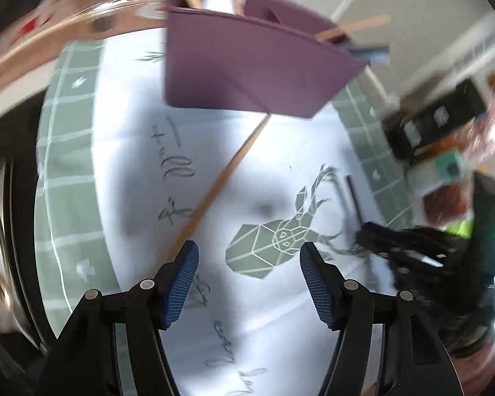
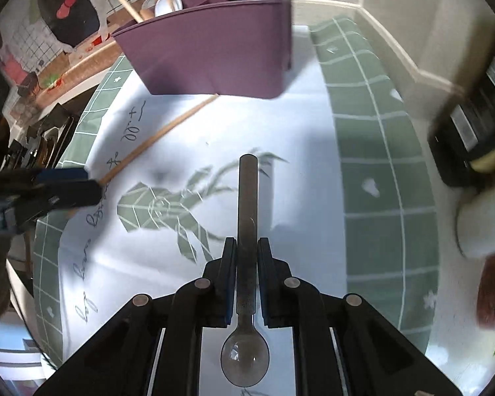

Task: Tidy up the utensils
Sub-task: 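Grasp the last wooden chopstick with the left gripper while the right gripper grasps the dark-handled spoon, then lift the chopstick and spoon with both grippers up over the purple caddy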

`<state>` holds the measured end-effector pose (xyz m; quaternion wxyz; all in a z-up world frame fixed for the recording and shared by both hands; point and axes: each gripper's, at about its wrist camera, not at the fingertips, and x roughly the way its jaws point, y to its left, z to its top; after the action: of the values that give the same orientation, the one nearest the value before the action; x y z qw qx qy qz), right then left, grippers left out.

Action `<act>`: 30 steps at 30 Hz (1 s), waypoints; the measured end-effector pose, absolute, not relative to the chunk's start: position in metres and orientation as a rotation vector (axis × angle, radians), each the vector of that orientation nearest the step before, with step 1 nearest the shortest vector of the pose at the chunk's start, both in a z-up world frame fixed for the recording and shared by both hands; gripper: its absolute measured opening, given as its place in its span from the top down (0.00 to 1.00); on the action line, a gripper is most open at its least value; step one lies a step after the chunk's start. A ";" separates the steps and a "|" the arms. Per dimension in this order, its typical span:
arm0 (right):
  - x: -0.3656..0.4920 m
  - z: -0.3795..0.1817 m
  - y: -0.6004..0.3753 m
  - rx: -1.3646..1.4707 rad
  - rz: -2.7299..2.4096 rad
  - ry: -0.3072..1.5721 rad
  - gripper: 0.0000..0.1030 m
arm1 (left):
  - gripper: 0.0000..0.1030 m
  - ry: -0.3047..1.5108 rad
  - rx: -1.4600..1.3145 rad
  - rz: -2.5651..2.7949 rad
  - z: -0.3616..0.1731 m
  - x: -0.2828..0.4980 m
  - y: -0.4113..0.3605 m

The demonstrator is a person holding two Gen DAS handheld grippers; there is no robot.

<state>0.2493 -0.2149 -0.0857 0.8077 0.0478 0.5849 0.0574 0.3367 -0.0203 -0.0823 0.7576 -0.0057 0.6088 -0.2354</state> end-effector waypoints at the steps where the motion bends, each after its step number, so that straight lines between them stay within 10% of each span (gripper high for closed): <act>1: 0.245 -0.085 -0.219 0.114 0.122 1.248 0.89 | 0.39 1.333 0.028 -0.506 -0.085 0.342 -0.026; 15: 0.215 -0.075 -0.246 0.166 0.085 1.201 0.89 | 0.71 1.397 0.283 -0.369 -0.115 0.375 -0.058; 30: 0.223 -0.075 -0.253 0.165 0.098 1.191 0.89 | 0.73 1.411 0.328 -0.557 -0.101 0.310 -0.075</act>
<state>0.2227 -0.2527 -0.0747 0.8234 0.0776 0.5602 0.0460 0.3099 -0.0754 -0.1009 0.7136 0.1480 0.6369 -0.2515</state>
